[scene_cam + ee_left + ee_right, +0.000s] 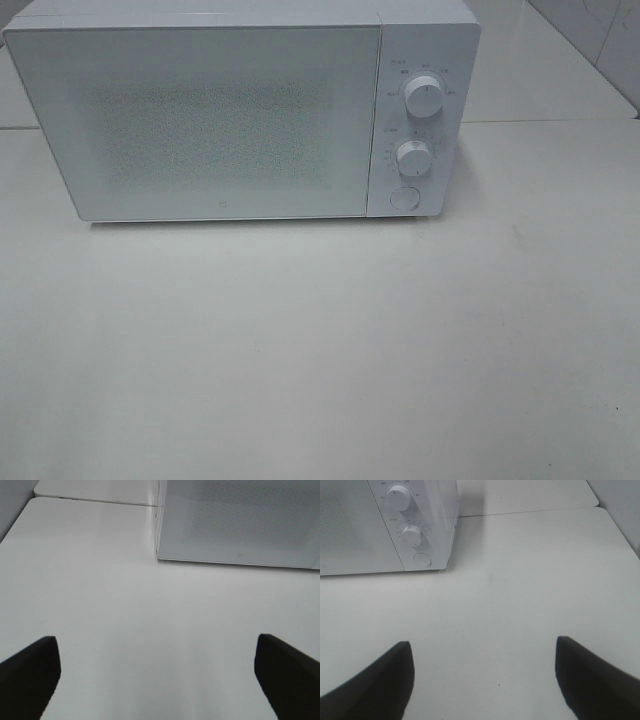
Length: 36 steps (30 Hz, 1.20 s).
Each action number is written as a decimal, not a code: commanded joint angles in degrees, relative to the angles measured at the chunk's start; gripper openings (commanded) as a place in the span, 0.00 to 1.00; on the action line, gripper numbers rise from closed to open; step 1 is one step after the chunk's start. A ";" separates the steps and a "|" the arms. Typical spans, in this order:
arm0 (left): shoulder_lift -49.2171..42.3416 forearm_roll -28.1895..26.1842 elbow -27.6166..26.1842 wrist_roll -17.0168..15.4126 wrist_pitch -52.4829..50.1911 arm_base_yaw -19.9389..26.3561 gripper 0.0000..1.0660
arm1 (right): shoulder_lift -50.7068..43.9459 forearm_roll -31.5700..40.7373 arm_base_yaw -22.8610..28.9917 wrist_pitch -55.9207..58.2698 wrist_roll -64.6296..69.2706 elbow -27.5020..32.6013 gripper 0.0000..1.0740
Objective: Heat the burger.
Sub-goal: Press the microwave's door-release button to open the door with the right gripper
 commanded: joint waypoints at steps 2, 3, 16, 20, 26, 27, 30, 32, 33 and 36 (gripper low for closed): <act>-0.97 0.00 0.23 -0.06 -0.17 0.23 0.92 | -1.43 0.00 0.06 0.00 -0.23 0.00 0.70; -0.97 0.00 0.23 -0.06 -0.17 0.23 0.92 | -1.43 0.00 0.06 0.00 -0.23 0.00 0.70; -0.92 0.00 0.23 -0.06 -0.17 0.23 0.92 | 2.52 0.57 0.11 -10.89 1.60 -1.78 0.70; -0.86 0.00 0.23 -0.06 -0.17 0.23 0.92 | 6.13 0.57 0.11 -15.70 1.60 -1.72 0.69; -0.86 0.00 0.23 -0.06 -0.17 0.23 0.92 | 11.29 0.57 0.11 -23.38 1.60 0.23 0.67; -0.86 0.00 0.23 -0.06 -0.17 0.23 0.92 | 11.29 0.57 0.11 -23.38 1.60 0.23 0.67; -0.86 0.00 0.23 -0.06 -0.17 0.23 0.92 | 14.21 0.57 0.11 -27.79 1.60 1.38 0.67; -0.86 0.00 0.23 -0.06 -0.17 0.23 0.92 | 17.02 0.57 0.11 -31.34 1.55 2.01 0.67; -0.86 0.00 0.23 -0.06 -0.17 0.23 0.92 | 17.02 0.57 0.11 -31.34 1.55 2.01 0.67; -0.86 0.00 0.23 -0.06 -0.17 0.23 0.92 | 20.86 0.57 0.11 -35.52 1.55 2.58 0.67</act>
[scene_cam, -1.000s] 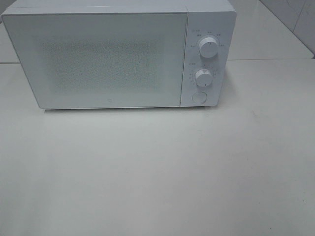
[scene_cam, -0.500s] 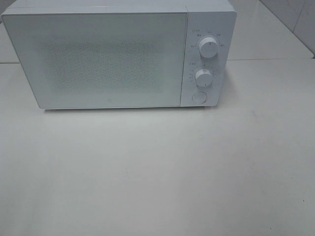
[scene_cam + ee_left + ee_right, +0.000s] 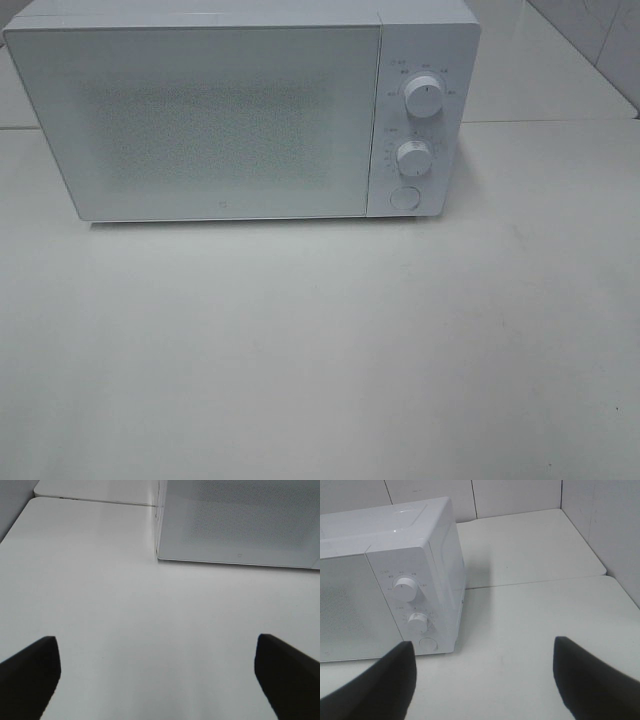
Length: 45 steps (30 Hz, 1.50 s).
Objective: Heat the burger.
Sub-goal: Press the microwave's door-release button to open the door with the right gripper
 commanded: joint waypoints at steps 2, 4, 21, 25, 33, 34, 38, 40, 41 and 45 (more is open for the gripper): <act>-0.86 0.00 0.23 -0.06 -0.17 0.23 0.92 | 5.67 0.23 0.00 -6.07 0.11 0.40 0.67; -0.86 0.00 0.23 -0.06 -0.17 0.23 0.92 | 6.70 0.23 0.00 -6.99 0.11 0.40 0.67; -0.86 0.00 0.23 -0.06 -0.17 0.23 0.92 | 26.24 0.06 0.00 -30.08 0.46 3.95 0.67; -0.86 0.00 0.23 -0.06 -0.17 0.23 0.92 | 28.30 0.06 0.00 -37.70 0.46 7.22 0.67; -0.86 0.00 0.23 -0.06 -0.17 0.23 0.92 | 34.21 0.11 0.00 -55.63 -0.06 13.24 0.67; -0.86 0.00 0.23 -0.06 -0.17 0.23 0.92 | 36.50 0.11 0.00 -60.50 -0.06 14.73 0.67; -0.86 0.00 0.23 -0.06 -0.17 0.23 0.92 | 42.57 0.11 0.00 -71.22 -0.11 17.76 0.67; -0.86 0.00 0.23 -0.06 -0.17 0.23 0.92 | 45.55 0.17 0.00 -73.97 -0.11 18.56 0.67; -0.86 0.00 0.23 -0.06 -0.17 0.23 0.92 | 45.55 0.17 0.00 -73.97 -0.11 18.56 0.67; -0.86 0.00 0.23 -0.06 -0.17 0.23 0.92 | 50.94 0.23 0.00 -77.06 -0.17 19.42 0.67</act>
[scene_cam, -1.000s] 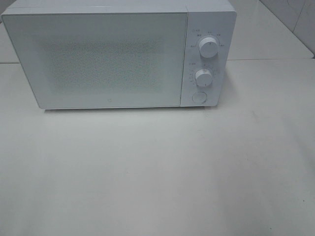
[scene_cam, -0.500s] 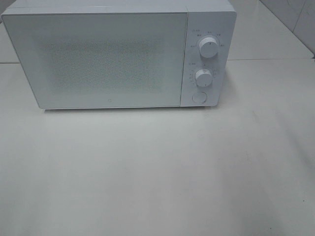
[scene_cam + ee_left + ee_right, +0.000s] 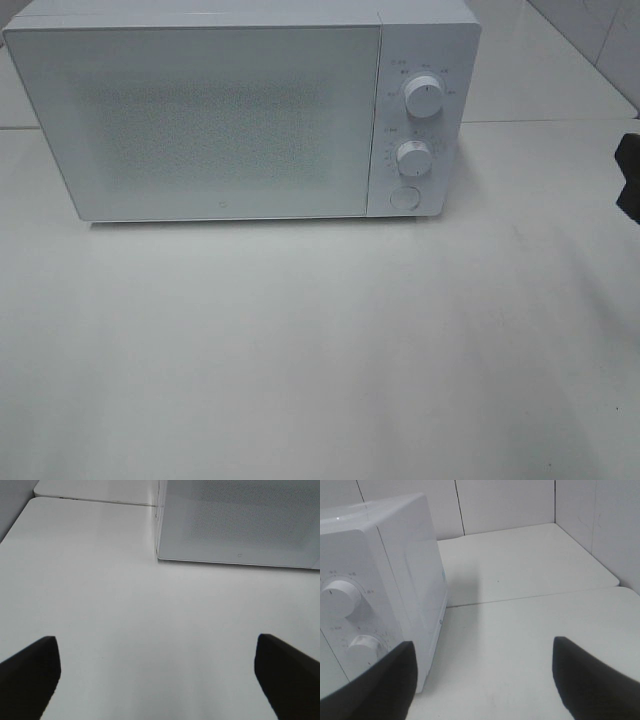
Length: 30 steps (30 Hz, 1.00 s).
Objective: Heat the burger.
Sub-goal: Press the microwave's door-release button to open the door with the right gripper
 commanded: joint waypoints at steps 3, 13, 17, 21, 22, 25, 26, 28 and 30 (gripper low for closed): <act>-0.86 0.00 0.23 -0.06 -0.17 0.23 0.92 | 6.47 0.00 0.00 -5.56 -0.23 0.86 0.67; -0.86 0.00 0.23 -0.06 -0.17 0.23 0.92 | 15.41 9.40 10.77 -13.41 -5.10 1.49 0.67; -0.86 0.00 0.23 -0.06 -0.17 0.23 0.92 | 18.56 14.38 15.53 -16.62 -8.42 1.49 0.67; -0.86 0.00 0.23 -0.06 -0.17 0.23 0.92 | 23.03 22.69 22.63 -20.23 -8.59 1.43 0.67; -0.86 0.00 0.23 -0.06 -0.17 0.23 0.92 | 23.03 22.69 22.63 -20.23 -8.59 1.43 0.67; -0.86 0.00 0.23 -0.06 -0.17 0.23 0.92 | 25.38 28.02 26.81 -20.80 -9.22 0.52 0.67; -0.86 0.00 0.23 -0.06 -0.17 0.23 0.92 | 26.70 31.00 29.51 -20.74 -10.31 -0.52 0.67; -0.86 0.00 0.23 -0.06 -0.17 0.23 0.92 | 27.33 32.31 30.88 -20.68 -10.89 -1.20 0.67; -0.86 0.00 0.23 -0.06 -0.17 0.23 0.92 | 29.05 34.61 34.66 -20.68 -12.61 -3.72 0.67</act>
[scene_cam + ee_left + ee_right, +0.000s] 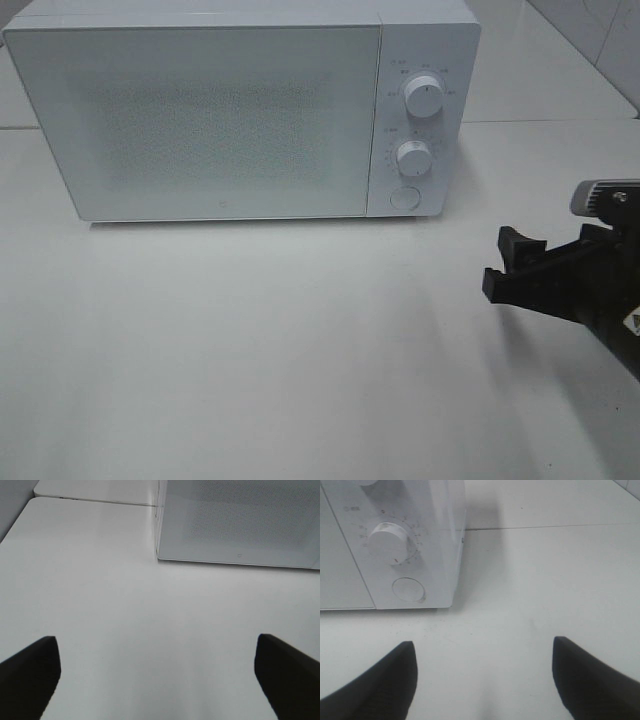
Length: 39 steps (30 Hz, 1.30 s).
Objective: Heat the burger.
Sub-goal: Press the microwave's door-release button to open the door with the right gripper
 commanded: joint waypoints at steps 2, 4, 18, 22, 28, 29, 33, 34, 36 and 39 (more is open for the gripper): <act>-0.86 0.00 0.23 -0.06 -0.17 0.23 0.92 | 2.46 2.46 4.81 -2.86 -2.86 -3.72 0.67; -0.86 0.00 0.23 -0.06 -0.17 0.23 0.92 | 3.78 2.52 6.30 -2.69 -3.50 -5.39 0.67; -0.86 0.00 0.23 -0.06 -0.17 0.23 0.92 | 8.48 7.85 11.63 1.43 -5.04 -13.87 0.67; -0.86 0.00 0.23 -0.06 -0.17 0.23 0.92 | 8.48 7.91 11.63 1.49 -4.70 -14.61 0.67; -0.86 0.00 0.23 -0.06 -0.17 0.23 0.92 | 8.48 7.85 11.63 1.78 7.91 -16.21 0.61; -0.86 0.00 0.23 -0.06 -0.17 0.23 0.92 | 8.48 7.85 11.63 1.78 11.46 -16.39 0.59; -0.86 0.00 0.23 -0.06 -0.17 0.23 0.92 | 8.48 7.85 11.63 1.78 31.40 -16.56 0.45; -0.86 0.00 0.23 -0.06 -0.17 0.23 0.92 | 8.48 7.85 11.63 1.78 31.40 -16.56 0.45; -0.86 0.00 0.23 -0.06 -0.17 0.23 0.92 | 8.48 7.85 11.63 1.78 45.89 -16.56 0.35; -0.86 0.00 0.23 -0.06 -0.17 0.23 0.92 | 8.48 7.85 11.63 1.78 49.39 -16.56 0.32</act>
